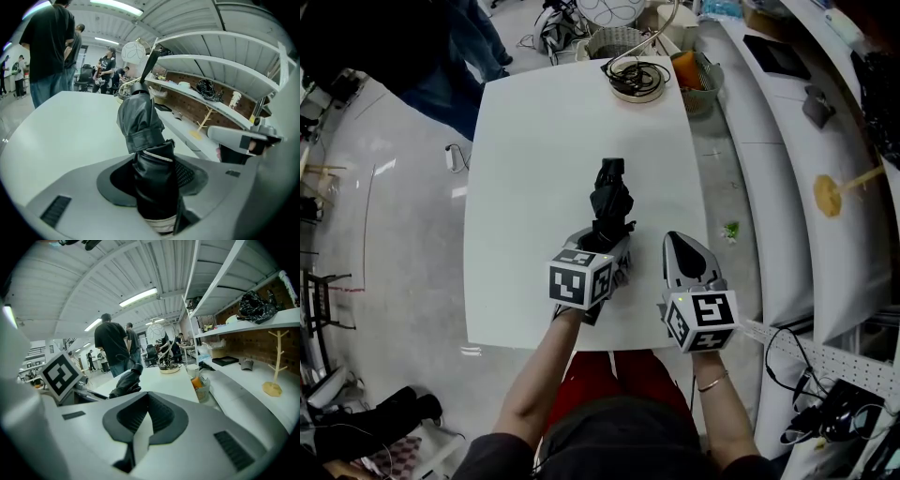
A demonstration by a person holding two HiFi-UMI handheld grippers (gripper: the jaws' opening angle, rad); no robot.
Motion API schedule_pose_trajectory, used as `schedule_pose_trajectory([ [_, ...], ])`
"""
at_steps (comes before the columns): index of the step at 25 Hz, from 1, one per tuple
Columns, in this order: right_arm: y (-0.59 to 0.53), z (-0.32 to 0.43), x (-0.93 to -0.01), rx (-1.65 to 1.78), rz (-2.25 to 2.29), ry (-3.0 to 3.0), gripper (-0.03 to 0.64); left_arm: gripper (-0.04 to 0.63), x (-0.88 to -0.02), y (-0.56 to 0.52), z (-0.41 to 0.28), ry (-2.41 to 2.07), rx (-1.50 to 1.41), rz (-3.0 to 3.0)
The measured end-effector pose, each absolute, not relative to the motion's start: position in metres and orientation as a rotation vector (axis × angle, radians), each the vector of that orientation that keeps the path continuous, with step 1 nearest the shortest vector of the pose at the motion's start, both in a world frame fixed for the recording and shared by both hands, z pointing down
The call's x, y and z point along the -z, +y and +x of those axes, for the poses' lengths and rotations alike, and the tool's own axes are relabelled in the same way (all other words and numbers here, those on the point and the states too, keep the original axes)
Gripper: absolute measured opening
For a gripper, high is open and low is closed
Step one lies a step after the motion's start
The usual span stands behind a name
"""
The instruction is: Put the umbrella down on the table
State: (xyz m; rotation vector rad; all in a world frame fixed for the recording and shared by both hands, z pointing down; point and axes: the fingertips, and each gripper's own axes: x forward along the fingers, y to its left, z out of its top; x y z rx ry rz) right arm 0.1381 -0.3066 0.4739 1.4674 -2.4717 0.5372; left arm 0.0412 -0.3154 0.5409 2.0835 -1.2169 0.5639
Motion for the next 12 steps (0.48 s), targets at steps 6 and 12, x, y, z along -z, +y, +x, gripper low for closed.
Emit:
schedule_pose_trajectory([
  [6,-0.31,0.137,-0.474,-0.528,1.473,-2.469,0.015,0.202,-0.553,-0.326,0.044,-1.207,-0.589,2.043],
  [12,-0.312,0.139,-0.477,-0.554,1.49,-2.453,0.015,0.209,-0.562,-0.332,0.045,-1.213,-0.587,1.996],
])
